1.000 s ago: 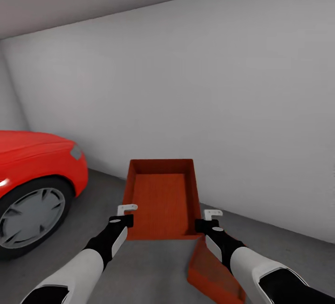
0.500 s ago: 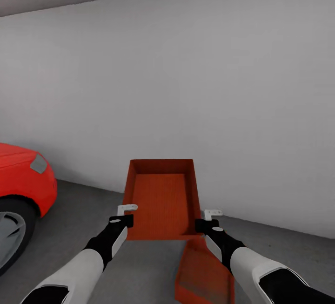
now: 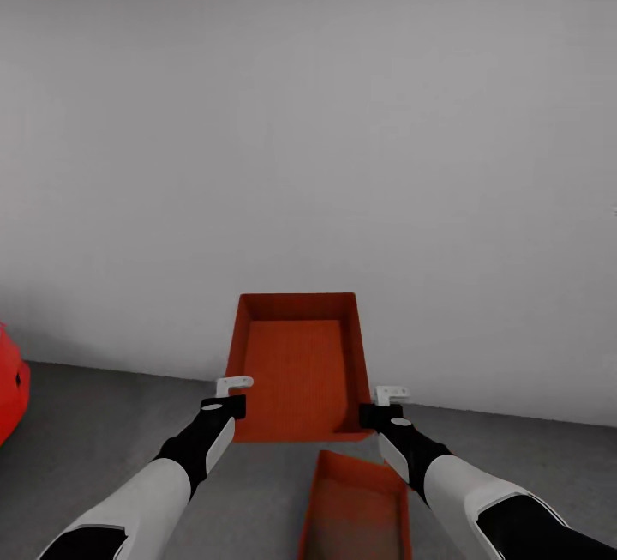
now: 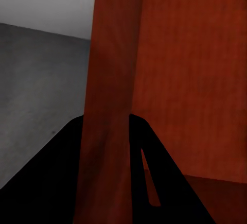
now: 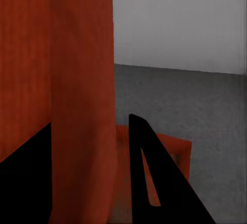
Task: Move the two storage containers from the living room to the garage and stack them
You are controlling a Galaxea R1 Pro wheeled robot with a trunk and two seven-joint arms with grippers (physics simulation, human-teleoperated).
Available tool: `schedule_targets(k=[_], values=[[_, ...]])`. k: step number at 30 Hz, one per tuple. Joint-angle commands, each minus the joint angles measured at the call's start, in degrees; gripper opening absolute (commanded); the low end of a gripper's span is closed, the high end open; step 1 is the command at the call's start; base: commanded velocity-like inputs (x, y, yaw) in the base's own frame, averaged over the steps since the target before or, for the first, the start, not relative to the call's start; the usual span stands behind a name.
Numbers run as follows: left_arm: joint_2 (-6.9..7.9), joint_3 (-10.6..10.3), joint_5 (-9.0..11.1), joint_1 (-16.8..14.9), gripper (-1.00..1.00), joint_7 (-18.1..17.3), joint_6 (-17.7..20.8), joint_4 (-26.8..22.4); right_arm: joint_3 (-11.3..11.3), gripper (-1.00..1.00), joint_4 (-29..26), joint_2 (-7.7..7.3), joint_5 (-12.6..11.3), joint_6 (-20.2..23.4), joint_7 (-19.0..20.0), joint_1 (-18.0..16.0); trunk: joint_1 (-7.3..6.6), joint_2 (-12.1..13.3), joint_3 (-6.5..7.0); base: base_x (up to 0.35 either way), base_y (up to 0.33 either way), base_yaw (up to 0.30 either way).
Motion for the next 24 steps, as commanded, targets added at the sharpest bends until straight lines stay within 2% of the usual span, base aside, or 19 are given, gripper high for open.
schedule_targets(k=[1, 6, 17, 24], values=[[0.05, 1.29, -1.25, -0.02, -1.00, 3.00, 0.49, -0.34, -1.70, -1.00, 0.16, -1.32, -0.50, -0.28, -1.14, -0.02, 0.05, -0.04, -0.02, 0.320, 0.000, -0.282], [0.05, 1.29, -1.25, -0.02, -1.00, 2.98, 0.49, -0.34, -1.70, -1.00, 0.14, -1.32, -0.50, -0.28, -1.14, -0.02, 0.05, -0.04, -0.02, 0.215, 0.000, -0.282], [0.05, 1.29, -1.25, -0.02, -1.00, 3.02, 0.49, -0.42, -1.70, -1.00, 0.14, -1.33, -0.50, -0.28, -1.14, -0.02, 0.05, -0.04, -0.02, 0.016, 0.000, -0.275], [0.05, 1.29, -1.25, -0.02, -1.00, 3.06, 0.49, -0.43, -1.70, -1.00, 0.14, -1.33, -0.44, -0.32, -1.14, -0.02, 0.05, -0.04, -0.02, 0.000, 0.000, -0.052]])
